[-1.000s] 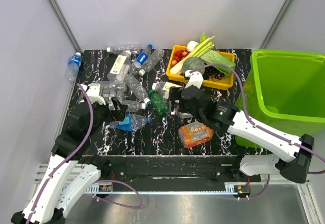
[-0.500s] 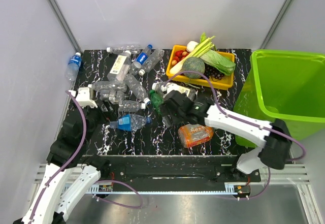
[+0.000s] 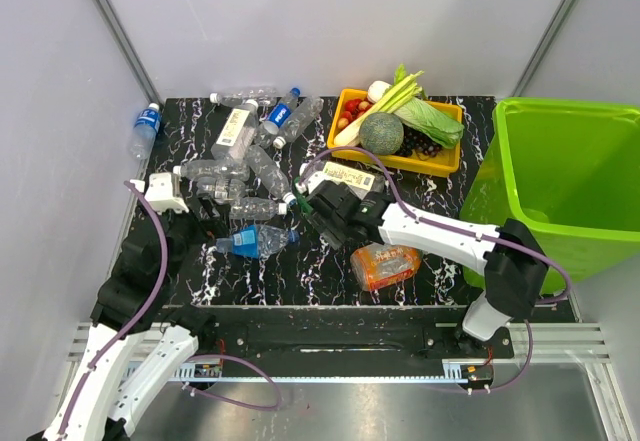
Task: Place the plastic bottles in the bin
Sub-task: Pick up the plastic bottle at the center of the board.
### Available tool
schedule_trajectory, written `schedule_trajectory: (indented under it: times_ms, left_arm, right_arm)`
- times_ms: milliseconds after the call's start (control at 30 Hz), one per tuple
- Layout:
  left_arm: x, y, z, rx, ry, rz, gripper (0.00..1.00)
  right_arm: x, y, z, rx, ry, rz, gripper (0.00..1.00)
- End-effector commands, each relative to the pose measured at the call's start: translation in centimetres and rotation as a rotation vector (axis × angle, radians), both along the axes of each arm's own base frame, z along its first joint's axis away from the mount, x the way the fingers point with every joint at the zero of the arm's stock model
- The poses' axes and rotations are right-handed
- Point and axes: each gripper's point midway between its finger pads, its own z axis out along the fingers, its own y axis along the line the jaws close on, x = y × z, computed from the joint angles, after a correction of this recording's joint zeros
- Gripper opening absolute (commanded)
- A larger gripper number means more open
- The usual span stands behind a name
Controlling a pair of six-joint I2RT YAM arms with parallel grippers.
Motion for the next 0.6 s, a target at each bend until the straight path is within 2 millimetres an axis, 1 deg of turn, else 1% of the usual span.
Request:
schedule_trajectory:
  times_ms: [0, 67, 200, 300, 467, 567]
  left_arm:
    - [0.1, 0.6, 1.1, -0.019, -0.040, 0.036, 0.99]
    - [0.0, 0.6, 1.3, -0.023, -0.046, 0.038, 0.99]
    - [-0.1, 0.7, 1.5, -0.026, -0.053, 0.043, 0.99]
    - [0.0, 0.7, 1.4, -0.024, -0.049, 0.043, 0.99]
    - [0.0, 0.7, 1.3, -0.023, -0.045, 0.043, 0.99]
    - [0.0, 0.8, 1.2, -0.021, -0.044, 0.046, 0.99]
  right_arm:
    - [4.7, 1.6, 2.4, -0.107, -0.232, 0.135, 0.73]
    - [5.5, 1.6, 1.4, -0.182, -0.256, 0.182, 0.74]
    - [6.1, 1.5, -1.0, -0.311, -0.270, 0.312, 0.72]
    - [6.9, 1.6, -1.8, -0.369, -0.311, 0.364, 0.70]
    - [6.9, 3.2, -2.7, -0.335, -0.316, 0.444, 0.69]
    - [6.8, 3.4, -4.0, -0.337, -0.315, 0.471, 0.68]
